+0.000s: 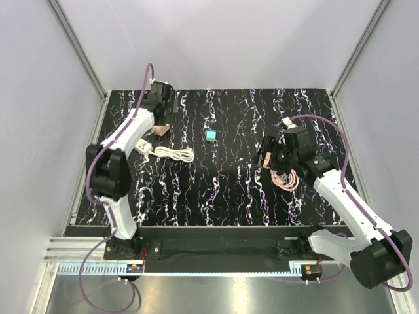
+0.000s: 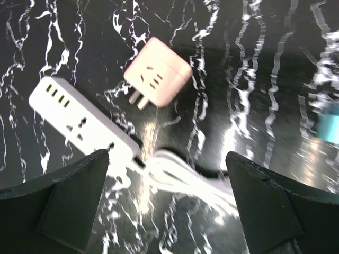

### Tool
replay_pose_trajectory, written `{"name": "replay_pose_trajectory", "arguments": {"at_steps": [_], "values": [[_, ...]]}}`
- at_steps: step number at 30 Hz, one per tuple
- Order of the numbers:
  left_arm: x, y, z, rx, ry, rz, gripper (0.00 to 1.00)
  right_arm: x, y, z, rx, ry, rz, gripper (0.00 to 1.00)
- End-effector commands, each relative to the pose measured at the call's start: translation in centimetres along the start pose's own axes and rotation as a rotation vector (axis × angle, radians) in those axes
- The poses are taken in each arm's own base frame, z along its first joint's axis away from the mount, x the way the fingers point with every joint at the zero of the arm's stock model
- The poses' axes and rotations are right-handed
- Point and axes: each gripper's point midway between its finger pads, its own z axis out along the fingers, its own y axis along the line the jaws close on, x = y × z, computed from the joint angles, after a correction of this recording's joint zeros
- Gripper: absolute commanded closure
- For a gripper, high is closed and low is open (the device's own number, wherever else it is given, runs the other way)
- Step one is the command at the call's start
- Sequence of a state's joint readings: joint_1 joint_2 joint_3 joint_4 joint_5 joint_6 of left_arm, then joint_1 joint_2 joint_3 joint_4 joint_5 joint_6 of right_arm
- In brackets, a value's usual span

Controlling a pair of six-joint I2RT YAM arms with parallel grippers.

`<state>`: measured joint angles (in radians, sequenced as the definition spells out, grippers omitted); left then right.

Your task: Insert the plug

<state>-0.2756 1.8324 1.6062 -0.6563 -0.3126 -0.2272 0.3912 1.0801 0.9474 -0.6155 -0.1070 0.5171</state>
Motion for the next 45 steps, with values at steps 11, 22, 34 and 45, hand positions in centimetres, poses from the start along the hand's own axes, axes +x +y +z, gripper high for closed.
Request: {"name": "replay_pose_trajectory", "arguments": {"at_steps": [11,22,34,45], "values": [[-2.2,2.9,7.2,-0.046,0.066,0.086,0.01,-1.6,2.8,-1.9,-0.132,-0.060,-0.069,0.13],[-1.8,2.4,12.2,-0.012,0.126,0.140,0.01,-2.7,3.2,-3.6,-0.130,-0.102,-0.081,0.13],[1.0,0.4,12.5,0.090,0.216,0.071,0.24,-2.6,3.2,-3.1,-0.119,-0.083,-0.066,0.13],[0.8,-2.5,8.5,0.219,0.175,0.078,1.00,-1.5,3.2,-2.2,-0.136,-0.035,-0.041,0.13]]}}
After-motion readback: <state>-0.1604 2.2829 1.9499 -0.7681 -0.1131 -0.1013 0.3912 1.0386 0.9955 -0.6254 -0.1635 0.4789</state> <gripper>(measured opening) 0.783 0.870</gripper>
